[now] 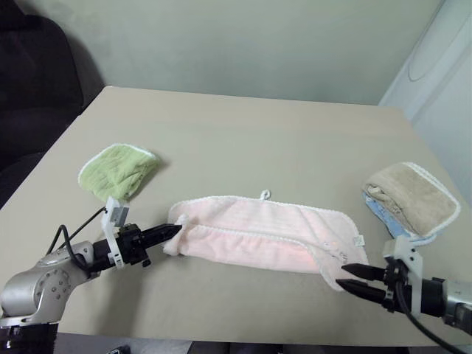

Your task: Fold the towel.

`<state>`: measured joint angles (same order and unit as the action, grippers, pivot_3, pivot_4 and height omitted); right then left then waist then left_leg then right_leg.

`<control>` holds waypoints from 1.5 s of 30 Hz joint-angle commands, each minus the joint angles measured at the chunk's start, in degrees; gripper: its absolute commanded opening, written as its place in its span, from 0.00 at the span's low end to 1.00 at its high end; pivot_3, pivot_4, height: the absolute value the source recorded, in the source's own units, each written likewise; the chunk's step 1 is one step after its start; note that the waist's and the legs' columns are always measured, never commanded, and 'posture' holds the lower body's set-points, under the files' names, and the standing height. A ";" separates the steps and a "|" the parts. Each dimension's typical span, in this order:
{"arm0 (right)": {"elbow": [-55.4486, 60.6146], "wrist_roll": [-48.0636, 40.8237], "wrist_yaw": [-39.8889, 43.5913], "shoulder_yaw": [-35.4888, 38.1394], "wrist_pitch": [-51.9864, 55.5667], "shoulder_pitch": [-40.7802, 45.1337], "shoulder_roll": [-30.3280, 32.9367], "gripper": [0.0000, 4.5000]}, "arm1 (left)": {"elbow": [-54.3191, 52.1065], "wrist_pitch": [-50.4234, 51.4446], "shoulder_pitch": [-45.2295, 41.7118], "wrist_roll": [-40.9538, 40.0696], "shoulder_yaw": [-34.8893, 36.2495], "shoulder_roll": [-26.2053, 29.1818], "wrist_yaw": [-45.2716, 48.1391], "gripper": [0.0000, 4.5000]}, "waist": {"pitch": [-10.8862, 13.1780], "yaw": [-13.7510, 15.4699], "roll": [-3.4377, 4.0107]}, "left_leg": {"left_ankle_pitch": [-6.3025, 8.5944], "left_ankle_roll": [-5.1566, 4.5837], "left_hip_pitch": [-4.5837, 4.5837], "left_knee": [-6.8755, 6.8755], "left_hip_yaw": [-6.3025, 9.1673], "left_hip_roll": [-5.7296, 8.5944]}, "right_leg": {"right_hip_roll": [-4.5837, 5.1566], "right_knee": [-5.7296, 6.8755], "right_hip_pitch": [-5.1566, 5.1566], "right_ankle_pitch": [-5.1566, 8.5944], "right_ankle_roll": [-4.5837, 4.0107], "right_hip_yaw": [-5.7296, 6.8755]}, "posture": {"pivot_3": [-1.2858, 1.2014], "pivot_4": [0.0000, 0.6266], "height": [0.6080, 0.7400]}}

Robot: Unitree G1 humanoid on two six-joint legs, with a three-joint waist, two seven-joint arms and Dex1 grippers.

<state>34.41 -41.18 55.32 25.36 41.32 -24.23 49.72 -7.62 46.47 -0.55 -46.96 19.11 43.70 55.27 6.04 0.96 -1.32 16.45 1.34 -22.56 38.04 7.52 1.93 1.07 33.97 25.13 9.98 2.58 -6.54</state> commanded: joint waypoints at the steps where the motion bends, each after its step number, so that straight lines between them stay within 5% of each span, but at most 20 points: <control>1: -0.99 -1.14 2.15 3.58 -0.39 0.32 1.58 0.46 | -1.80 -0.99 0.04 0.07 0.02 -0.06 0.49 0.00 | -0.01 0.02 -0.02 | 0.01 0.01 0.00 -0.01 0.02 -0.02 | -0.01 0.01 0.01 0.00 0.00 0.01 | 0.52 0.24 1.00; 11: -0.30 -0.52 3.18 8.22 0.91 -1.41 4.37 0.46 | -5.02 0.53 1.38 -1.66 1.24 0.13 -0.92 0.00 | 0.03 -0.04 0.08 | 0.02 0.02 -0.02 -0.03 0.03 -0.04 | -0.02 0.02 0.02 0.00 0.00 0.03 | 0.52 0.24 1.00; 15: 5.83 -2.86 2.91 9.32 4.87 -7.05 3.93 0.66 | -8.51 1.95 4.47 -3.39 3.02 0.41 -1.69 0.00 | 0.02 -0.04 0.08 | 0.03 0.01 -0.01 -0.04 0.02 -0.03 | -0.03 0.02 0.00 0.02 0.02 0.04 | 0.52 0.24 1.00; 19: 9.09 0.29 0.47 9.70 3.54 -10.28 2.40 0.98 | -11.02 3.12 7.00 -4.92 4.12 0.43 -2.66 0.00 | 0.06 -0.17 0.08 | 0.07 -0.01 0.02 -0.06 0.02 -0.06 | -0.06 0.00 -0.02 0.30 0.04 0.04 | 0.52 0.24 1.00; 25: 9.64 7.95 0.31 8.68 -4.31 -11.69 1.15 0.99 | -11.98 3.81 8.17 -5.96 4.31 0.41 -3.56 0.00 | 0.15 -0.32 0.16 | 0.12 -0.06 -0.04 0.00 0.02 -0.06 | -0.04 -0.01 0.06 0.58 -0.03 0.01 | 0.52 0.24 1.00; 45: -3.71 23.98 7.05 -12.02 -23.74 -1.77 6.08 0.99 | -9.85 2.76 6.16 -5.34 2.67 -0.03 -4.04 0.00 | 0.01 -0.41 0.06 | 0.15 -0.05 0.29 0.02 0.03 -0.06 | -0.04 0.19 -0.20 0.50 -0.15 0.05 | 0.52 0.24 1.00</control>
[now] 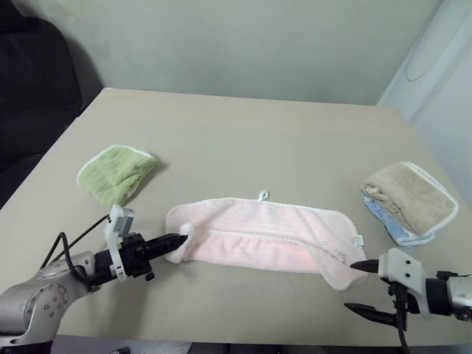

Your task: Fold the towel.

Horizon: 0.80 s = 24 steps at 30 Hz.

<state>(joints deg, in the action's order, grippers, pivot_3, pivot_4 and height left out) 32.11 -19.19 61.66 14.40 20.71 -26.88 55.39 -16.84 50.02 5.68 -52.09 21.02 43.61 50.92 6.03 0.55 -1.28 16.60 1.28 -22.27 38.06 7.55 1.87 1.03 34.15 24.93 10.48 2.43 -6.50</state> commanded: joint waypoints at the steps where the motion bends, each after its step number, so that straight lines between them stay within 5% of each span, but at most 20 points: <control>1: -1.83 2.36 0.58 -1.34 -3.45 1.12 0.34 0.96 | -0.69 -0.86 0.05 -0.18 0.88 0.06 0.28 0.00 | 0.02 0.00 0.03 | 0.00 0.00 0.00 0.01 0.00 0.00 | 0.00 0.00 0.00 0.00 0.00 0.00 | 0.52 0.24 1.00; 14: -2.66 1.52 -0.53 3.16 -4.19 -0.83 -2.46 0.01 | -0.33 -1.77 0.31 0.33 1.07 -0.01 0.52 0.00 | 0.02 0.01 0.02 | 0.00 0.02 0.15 0.01 -0.01 0.00 | 0.00 0.14 -0.09 0.00 0.00 -0.01 | 0.52 0.24 1.00; 24: -1.19 -2.92 -2.11 7.60 0.16 0.50 -4.85 0.01 | 1.28 -2.47 -1.60 1.20 -0.23 -0.05 1.02 0.00 | 0.03 -0.03 0.05 | 0.01 0.02 0.17 0.01 -0.02 -0.01 | 0.00 0.14 -0.09 0.02 0.02 -0.02 | 0.52 0.24 1.00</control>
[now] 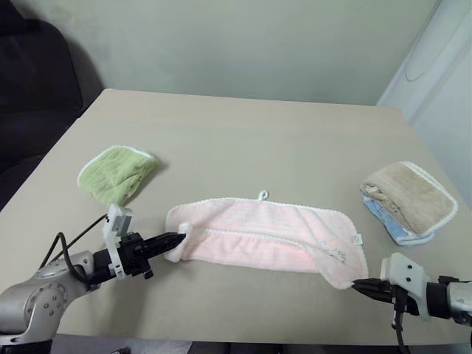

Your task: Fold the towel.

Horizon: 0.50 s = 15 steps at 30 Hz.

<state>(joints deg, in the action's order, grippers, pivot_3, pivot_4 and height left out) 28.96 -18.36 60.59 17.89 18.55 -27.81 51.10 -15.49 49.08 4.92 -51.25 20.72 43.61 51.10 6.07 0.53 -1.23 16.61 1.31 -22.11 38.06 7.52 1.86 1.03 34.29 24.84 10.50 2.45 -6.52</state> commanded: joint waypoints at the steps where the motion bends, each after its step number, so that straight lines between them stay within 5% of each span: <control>1: 2.37 -5.71 -1.48 5.22 4.38 2.43 -0.66 0.01 | 0.09 -1.58 -1.05 0.45 0.02 -0.06 0.91 0.00 | 0.01 -0.02 0.01 | 0.00 0.00 0.00 0.00 -0.01 0.00 | 0.00 0.00 0.00 0.00 0.00 0.00 | 0.52 0.24 1.00; 7: 2.26 -19.60 -2.66 13.60 18.34 9.50 1.02 0.01 | 2.35 -0.63 -5.64 -2.88 3.92 -0.50 -0.29 0.00 | 0.02 0.00 -0.02 | -0.01 0.00 -0.02 0.01 -0.04 0.02 | -0.01 0.01 -0.01 0.00 0.00 -0.01 | 0.52 0.24 1.00; 15: -12.57 -21.96 -12.80 14.56 22.40 30.61 0.15 0.01 | 10.24 -1.55 -22.96 -7.62 7.75 -2.43 -5.71 0.00 | 0.12 0.17 -0.07 | -0.26 -0.11 -0.03 0.06 -0.02 0.09 | 0.05 0.10 -0.04 -0.39 -0.63 -0.03 | 0.52 0.24 1.00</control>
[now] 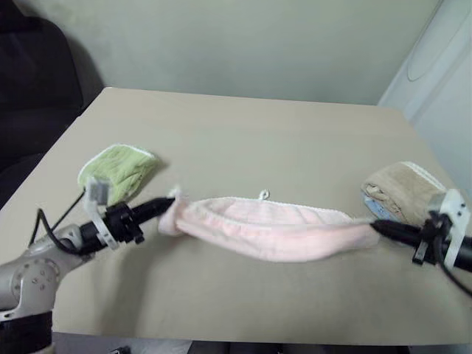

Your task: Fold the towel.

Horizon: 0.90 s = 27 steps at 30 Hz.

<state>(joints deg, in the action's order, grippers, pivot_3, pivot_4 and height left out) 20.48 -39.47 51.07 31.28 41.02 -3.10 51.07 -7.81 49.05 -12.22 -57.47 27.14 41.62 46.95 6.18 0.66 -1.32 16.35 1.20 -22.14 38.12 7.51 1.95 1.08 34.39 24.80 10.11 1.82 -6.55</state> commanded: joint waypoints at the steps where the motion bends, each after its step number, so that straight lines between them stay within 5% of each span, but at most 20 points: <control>1: -6.10 -0.64 -3.88 0.61 -0.22 8.89 0.30 0.01 | 4.39 -2.54 -8.95 -0.72 1.03 -0.78 -1.81 0.00 | 0.04 0.08 0.03 | -0.03 -0.04 0.03 0.01 -0.01 0.03 | 0.02 0.06 -0.03 -0.02 -0.01 0.00 | 0.52 0.24 1.00; 10: -30.44 6.91 -5.98 -6.68 -10.54 35.54 -0.79 0.01 | 31.55 -15.68 -38.90 11.56 -5.99 -5.19 1.13 0.00 | 0.09 0.59 0.05 | -0.61 -0.83 0.06 -0.10 0.10 0.14 | 0.13 -0.03 -0.08 -0.94 0.66 0.03 | 0.52 0.24 1.00; 15: -34.17 8.43 -3.96 -7.62 -13.93 39.15 -0.21 0.01 | 40.19 -20.08 -45.93 15.81 -8.27 -4.70 8.18 0.00 | 0.13 0.71 0.12 | -0.82 -0.61 -0.16 -0.19 0.17 0.09 | 0.13 -0.57 -0.07 -1.38 1.13 0.14 | 0.52 0.24 1.00; 22: -18.52 0.79 -0.35 -0.31 -6.35 22.01 0.53 0.01 | 23.59 -10.92 -31.49 10.52 -7.16 -0.28 15.25 0.00 | 0.08 0.70 0.25 | -0.91 -0.36 -0.38 -0.16 0.07 0.02 | 0.10 -1.05 -0.16 -1.42 1.14 0.18 | 0.52 0.24 1.00; 27: -5.56 -5.36 2.22 5.47 -0.09 4.27 -1.01 0.01 | 5.36 -3.76 -11.03 5.35 -3.98 4.16 17.18 0.00 | 0.10 0.66 0.23 | -0.57 -0.33 -0.59 -0.07 0.09 0.04 | 0.07 -1.27 -0.15 -1.41 1.03 0.13 | 0.52 0.24 1.00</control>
<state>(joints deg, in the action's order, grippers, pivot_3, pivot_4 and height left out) 10.84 -41.89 51.86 33.12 39.47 2.77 49.89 3.33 43.61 -25.20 -49.98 20.71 44.21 63.25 6.29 1.32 -1.08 16.11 1.02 -22.81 38.04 7.61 2.01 1.13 33.12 24.75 8.92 2.85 -6.42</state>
